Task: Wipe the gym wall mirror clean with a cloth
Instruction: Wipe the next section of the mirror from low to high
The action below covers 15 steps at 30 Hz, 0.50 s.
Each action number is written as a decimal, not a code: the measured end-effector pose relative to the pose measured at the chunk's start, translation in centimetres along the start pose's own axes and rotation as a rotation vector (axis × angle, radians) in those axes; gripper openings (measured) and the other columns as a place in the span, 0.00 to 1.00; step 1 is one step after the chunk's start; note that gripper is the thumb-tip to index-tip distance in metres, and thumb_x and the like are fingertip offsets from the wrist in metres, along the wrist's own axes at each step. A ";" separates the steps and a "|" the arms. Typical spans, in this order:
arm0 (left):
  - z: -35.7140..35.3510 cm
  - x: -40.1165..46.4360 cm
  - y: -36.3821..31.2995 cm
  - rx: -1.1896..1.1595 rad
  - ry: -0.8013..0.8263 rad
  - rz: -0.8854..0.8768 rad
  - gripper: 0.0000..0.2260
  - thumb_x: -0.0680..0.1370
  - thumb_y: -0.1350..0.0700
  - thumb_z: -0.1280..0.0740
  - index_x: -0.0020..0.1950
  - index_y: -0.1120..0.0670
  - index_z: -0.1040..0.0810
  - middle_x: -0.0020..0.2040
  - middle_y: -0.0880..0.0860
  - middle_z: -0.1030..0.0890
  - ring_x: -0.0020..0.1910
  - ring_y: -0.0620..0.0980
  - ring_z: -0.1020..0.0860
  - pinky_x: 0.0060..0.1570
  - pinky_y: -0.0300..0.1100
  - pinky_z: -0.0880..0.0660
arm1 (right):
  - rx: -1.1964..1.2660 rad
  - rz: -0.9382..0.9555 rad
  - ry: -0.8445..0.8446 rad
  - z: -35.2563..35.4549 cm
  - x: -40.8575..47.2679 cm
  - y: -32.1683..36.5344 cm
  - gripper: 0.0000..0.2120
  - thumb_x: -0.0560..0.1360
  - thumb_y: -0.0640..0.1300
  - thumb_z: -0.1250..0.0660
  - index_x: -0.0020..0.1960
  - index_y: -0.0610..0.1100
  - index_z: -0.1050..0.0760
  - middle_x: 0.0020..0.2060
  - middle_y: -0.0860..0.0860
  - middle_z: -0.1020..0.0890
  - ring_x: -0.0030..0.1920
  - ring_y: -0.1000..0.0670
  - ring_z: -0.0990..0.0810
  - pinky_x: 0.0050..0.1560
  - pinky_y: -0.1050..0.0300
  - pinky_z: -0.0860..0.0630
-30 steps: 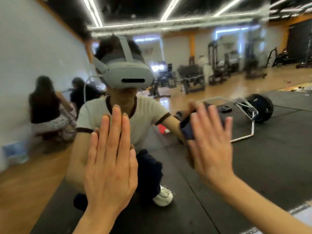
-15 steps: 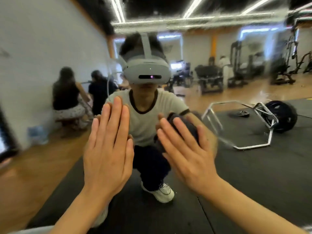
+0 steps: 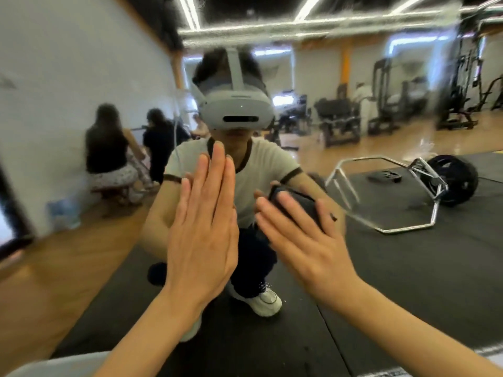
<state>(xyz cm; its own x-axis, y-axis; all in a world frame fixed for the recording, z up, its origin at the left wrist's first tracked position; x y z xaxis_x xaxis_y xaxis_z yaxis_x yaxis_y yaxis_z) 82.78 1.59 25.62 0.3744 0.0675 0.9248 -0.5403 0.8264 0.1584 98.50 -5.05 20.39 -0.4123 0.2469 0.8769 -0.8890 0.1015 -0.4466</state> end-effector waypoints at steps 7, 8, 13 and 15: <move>-0.3 -0.2 0.4 0.075 0.001 -0.050 0.29 0.82 0.59 0.45 0.81 0.63 0.50 0.82 0.58 0.52 0.82 0.52 0.56 0.80 0.46 0.60 | 0.052 -0.251 0.024 3.2 -4.3 -5.9 0.20 0.85 0.43 0.42 0.76 0.44 0.36 0.74 0.48 0.31 0.79 0.47 0.42 0.79 0.44 0.48; -0.4 -0.2 0.3 0.083 -0.003 -0.047 0.29 0.81 0.59 0.46 0.81 0.63 0.50 0.82 0.58 0.52 0.82 0.52 0.56 0.80 0.46 0.59 | 0.119 -0.369 -0.033 3.1 -4.0 -5.1 0.20 0.84 0.43 0.41 0.74 0.44 0.34 0.74 0.47 0.31 0.79 0.47 0.41 0.78 0.43 0.45; -0.7 -0.3 0.4 0.113 0.002 -0.060 0.29 0.81 0.58 0.45 0.82 0.63 0.49 0.82 0.58 0.53 0.82 0.53 0.56 0.80 0.48 0.57 | 0.364 -0.865 -0.407 2.6 -0.8 -1.2 0.17 0.77 0.36 0.30 0.65 0.42 0.25 0.71 0.43 0.30 0.75 0.48 0.34 0.75 0.56 0.38; -0.8 -0.3 0.4 0.112 0.000 -0.054 0.29 0.81 0.58 0.46 0.82 0.63 0.49 0.82 0.58 0.53 0.82 0.53 0.56 0.80 0.48 0.58 | 0.395 -0.882 -0.456 2.2 -0.8 0.3 0.14 0.77 0.37 0.30 0.62 0.44 0.24 0.69 0.45 0.29 0.75 0.48 0.34 0.74 0.56 0.38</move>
<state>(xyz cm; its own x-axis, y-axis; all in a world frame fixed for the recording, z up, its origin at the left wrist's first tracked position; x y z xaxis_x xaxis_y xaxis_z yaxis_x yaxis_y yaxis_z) 83.03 2.30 25.15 0.4058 0.0245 0.9136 -0.5998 0.7614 0.2460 98.14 -7.35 19.92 0.4450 -0.1530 0.8823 -0.8775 -0.2712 0.3955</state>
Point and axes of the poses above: each hand's wrist, its own x-axis towards the middle knuckle, its own z-axis out of the back of the hand, y = z × x, the point moved 3 cm from there along x, towards the middle knuckle
